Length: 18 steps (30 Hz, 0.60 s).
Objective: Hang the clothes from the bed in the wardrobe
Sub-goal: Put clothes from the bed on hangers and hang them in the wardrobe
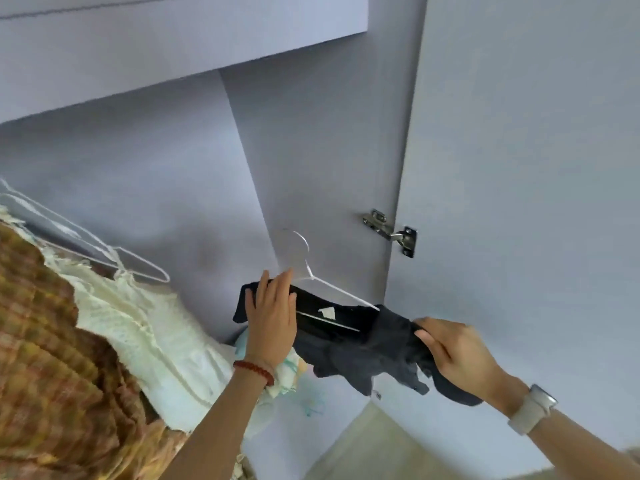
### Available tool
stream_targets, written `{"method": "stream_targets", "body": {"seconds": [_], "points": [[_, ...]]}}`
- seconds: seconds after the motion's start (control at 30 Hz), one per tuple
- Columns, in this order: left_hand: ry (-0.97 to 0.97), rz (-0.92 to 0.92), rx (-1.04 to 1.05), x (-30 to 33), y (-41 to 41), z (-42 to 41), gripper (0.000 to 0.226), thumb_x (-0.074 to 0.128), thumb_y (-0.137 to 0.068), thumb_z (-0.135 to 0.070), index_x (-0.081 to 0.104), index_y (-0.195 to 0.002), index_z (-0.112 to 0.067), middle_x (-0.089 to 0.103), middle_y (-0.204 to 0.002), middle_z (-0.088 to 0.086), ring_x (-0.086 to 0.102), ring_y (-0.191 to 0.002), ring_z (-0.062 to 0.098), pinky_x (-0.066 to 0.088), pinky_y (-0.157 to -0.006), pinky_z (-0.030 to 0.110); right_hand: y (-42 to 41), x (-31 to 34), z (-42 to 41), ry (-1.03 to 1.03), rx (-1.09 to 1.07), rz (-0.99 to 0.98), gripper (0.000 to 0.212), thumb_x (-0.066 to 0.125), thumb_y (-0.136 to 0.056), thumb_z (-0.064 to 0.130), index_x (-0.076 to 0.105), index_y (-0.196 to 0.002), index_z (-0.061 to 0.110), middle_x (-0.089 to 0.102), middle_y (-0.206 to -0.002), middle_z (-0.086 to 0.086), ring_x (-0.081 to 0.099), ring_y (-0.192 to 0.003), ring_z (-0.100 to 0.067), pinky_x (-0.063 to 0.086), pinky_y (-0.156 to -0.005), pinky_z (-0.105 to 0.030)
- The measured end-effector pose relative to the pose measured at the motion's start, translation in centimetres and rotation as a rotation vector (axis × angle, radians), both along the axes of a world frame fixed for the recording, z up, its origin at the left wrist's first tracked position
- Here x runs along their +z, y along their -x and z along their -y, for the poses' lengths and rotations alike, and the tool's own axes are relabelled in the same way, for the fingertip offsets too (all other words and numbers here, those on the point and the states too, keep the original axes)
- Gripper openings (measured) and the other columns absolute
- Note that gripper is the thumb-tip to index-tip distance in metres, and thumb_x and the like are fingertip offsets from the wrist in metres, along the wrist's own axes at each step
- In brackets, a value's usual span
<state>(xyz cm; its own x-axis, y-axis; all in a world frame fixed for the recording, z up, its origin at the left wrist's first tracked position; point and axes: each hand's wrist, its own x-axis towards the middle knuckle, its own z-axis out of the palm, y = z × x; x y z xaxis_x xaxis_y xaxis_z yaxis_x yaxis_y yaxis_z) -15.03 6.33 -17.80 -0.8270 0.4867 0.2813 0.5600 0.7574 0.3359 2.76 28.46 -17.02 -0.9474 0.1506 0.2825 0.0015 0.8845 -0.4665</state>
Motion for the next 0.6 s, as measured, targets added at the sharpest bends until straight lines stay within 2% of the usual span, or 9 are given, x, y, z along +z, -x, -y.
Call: {"method": "stream_targets", "body": {"seconds": [0.07, 0.13, 0.2, 0.23, 0.3, 0.4, 0.47, 0.53, 0.6], "points": [[-0.015, 0.021, -0.144, -0.9, -1.0, -1.2, 0.023, 0.043, -0.095, -0.01, 0.06, -0.109, -0.008, 0.061, -0.11, 0.012, 0.054, -0.108, 0.033, 0.037, -0.1, 0.049, -3.5, -0.5, -1.2, -0.049, -0.085, 0.002, 0.043, 0.027, -0.095, 0.035, 0.065, -0.084, 0.017, 0.062, -0.064, 0.008, 0.059, -0.056, -0.016, 0.039, -0.054, -0.019], [-0.099, 0.116, -0.283, -1.4, -3.0, -2.5, 0.016, 0.045, -0.094, -0.007, 0.061, -0.09, -0.003, 0.06, -0.089, 0.013, 0.058, -0.08, 0.032, 0.047, -0.076, 0.047, -7.1, -1.3, -2.0, -0.082, -0.194, 0.017, 0.057, 0.018, -0.097, 0.043, 0.066, -0.085, 0.015, 0.062, -0.069, 0.005, 0.06, -0.063, -0.017, 0.038, -0.055, -0.019], [-0.168, 0.132, -0.393, -1.8, -5.7, -3.9, 0.017, 0.047, -0.093, -0.008, 0.06, -0.084, -0.002, 0.059, -0.081, 0.011, 0.057, -0.068, 0.03, 0.047, -0.064, 0.042, -10.9, -2.4, -2.2, -0.035, -0.379, 0.058, 0.043, 0.028, -0.095, 0.037, 0.065, -0.097, 0.015, 0.064, -0.085, 0.002, 0.062, -0.079, -0.018, 0.042, -0.063, -0.022], [-0.187, 0.129, -0.45, -2.1, -7.2, -4.7, 0.019, 0.047, -0.091, -0.012, 0.061, -0.083, -0.003, 0.061, -0.08, 0.009, 0.058, -0.065, 0.028, 0.046, -0.061, 0.037, -12.9, -3.1, -1.9, -0.005, -0.467, 0.085, 0.031, 0.037, -0.093, 0.029, 0.062, -0.106, 0.015, 0.064, -0.096, 0.0, 0.061, -0.089, -0.02, 0.044, -0.07, -0.027], [-0.209, 0.128, -0.572, -2.4, -10.3, -6.0, 0.026, 0.044, -0.091, -0.022, 0.063, -0.082, -0.007, 0.063, -0.079, 0.003, 0.059, -0.062, 0.022, 0.042, -0.057, 0.026, -16.7, -4.5, -0.8, 0.023, -0.556, 0.14, 0.034, 0.048, -0.089, 0.021, 0.054, -0.122, 0.016, 0.061, -0.11, -0.001, 0.056, -0.103, -0.024, 0.043, -0.083, -0.034], [-0.209, 0.138, -0.726, -3.2, -14.6, -7.8, 0.033, 0.039, -0.09, -0.03, 0.064, -0.08, -0.012, 0.063, -0.075, -0.004, 0.058, -0.057, 0.016, 0.042, -0.052, 0.027, -21.9, -6.0, 1.4, 0.044, -0.65, 0.195, 0.043, 0.047, -0.09, 0.03, 0.045, -0.132, 0.021, 0.06, -0.107, -0.003, 0.054, -0.103, -0.026, 0.039, -0.087, -0.036], [-0.195, 0.175, -0.773, -3.9, -17.2, -8.9, 0.025, 0.045, -0.09, -0.024, 0.064, -0.078, -0.014, 0.061, -0.073, -0.007, 0.054, -0.055, 0.014, 0.039, -0.049, 0.025, -25.1, -6.8, 3.1, 0.084, -0.746, 0.213, 0.035, 0.049, -0.092, 0.029, 0.051, -0.126, 0.023, 0.06, -0.101, -0.002, 0.056, -0.097, -0.025, 0.038, -0.079, -0.03], [-0.172, 0.235, -0.8, -4.5, -19.9, -10.3, 0.018, 0.052, -0.089, -0.016, 0.065, -0.077, -0.013, 0.06, -0.074, -0.008, 0.053, -0.059, 0.013, 0.035, -0.052, 0.02, -28.2, -7.1, 4.6, 0.095, -0.874, 0.187, 0.024, 0.049, -0.092, 0.031, 0.059, -0.11, 0.022, 0.06, -0.092, 0.001, 0.06, -0.086, -0.023, 0.037, -0.069, -0.024], [-0.125, 0.298, -0.843, -5.1, -22.9, -12.1, 0.013, 0.057, -0.089, -0.011, 0.066, -0.08, -0.012, 0.063, -0.078, -0.005, 0.056, -0.065, 0.016, 0.035, -0.057, 0.022, -31.5, -7.4, 5.9, 0.094, -1.0, 0.161, 0.025, 0.046, -0.088, 0.037, 0.06, -0.098, 0.02, 0.06, -0.086, 0.003, 0.062, -0.077, -0.021, 0.036, -0.064, -0.022]]}}
